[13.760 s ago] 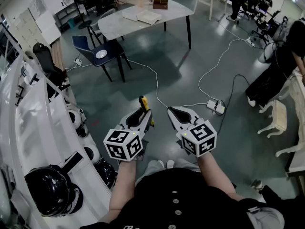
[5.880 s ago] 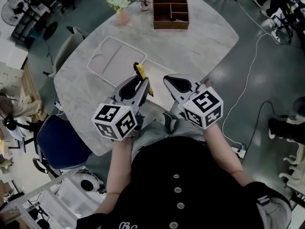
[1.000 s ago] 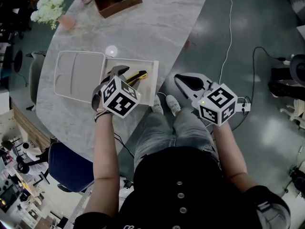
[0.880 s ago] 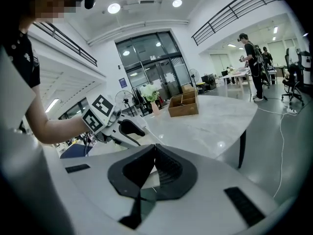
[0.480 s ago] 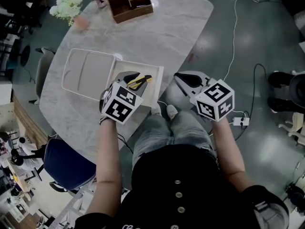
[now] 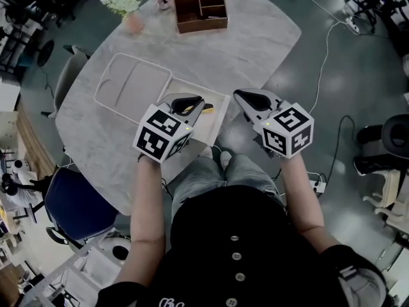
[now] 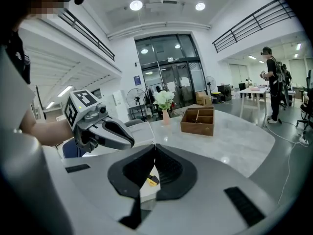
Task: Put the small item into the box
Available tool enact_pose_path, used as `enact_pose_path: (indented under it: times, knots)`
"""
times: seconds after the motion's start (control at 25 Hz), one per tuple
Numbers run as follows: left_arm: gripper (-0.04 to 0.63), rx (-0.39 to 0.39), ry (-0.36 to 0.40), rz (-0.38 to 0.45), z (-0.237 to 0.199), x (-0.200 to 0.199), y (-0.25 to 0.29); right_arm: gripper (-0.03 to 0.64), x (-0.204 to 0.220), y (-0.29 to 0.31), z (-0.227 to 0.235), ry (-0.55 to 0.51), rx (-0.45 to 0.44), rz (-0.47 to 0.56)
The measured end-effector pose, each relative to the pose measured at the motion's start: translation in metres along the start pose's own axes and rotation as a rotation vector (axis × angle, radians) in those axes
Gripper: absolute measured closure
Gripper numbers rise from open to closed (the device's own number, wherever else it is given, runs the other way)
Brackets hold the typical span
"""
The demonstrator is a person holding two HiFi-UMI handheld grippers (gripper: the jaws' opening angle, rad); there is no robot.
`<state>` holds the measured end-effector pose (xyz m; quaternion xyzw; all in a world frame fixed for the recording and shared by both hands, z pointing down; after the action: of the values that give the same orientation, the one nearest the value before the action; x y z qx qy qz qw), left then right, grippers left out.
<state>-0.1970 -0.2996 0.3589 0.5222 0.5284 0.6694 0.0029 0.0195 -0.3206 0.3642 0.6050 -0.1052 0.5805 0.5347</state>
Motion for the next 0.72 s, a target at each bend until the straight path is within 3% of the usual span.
enact_pose_path:
  times: [0.28,0.52,0.72]
  knots:
    - [0.578,-0.089,-0.135,0.147,-0.012,0.015,-0.040,0.612,-0.033,0.014,-0.020,-0.205,-0.106,-0.017]
    - [0.578,-0.173,-0.224,0.307,-0.013,0.025,-0.071,0.612,-0.053,0.027,-0.038,-0.315,-0.192,-0.057]
    - [0.578,-0.223,-0.214,0.438,-0.003,0.031,-0.086,0.612,-0.059,0.038,-0.047,-0.362,-0.243,-0.076]
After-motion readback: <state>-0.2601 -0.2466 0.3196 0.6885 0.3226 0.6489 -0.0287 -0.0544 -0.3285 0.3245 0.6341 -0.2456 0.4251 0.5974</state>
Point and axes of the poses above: the fingertips, and each gripper's own axes: y forward along the fingers, z to its right, x out of its underside, the point moved 10 cm from there along -y, backward along the fingers, and after that the axes turned 7 degrees about -z, right-handed, at the moved point
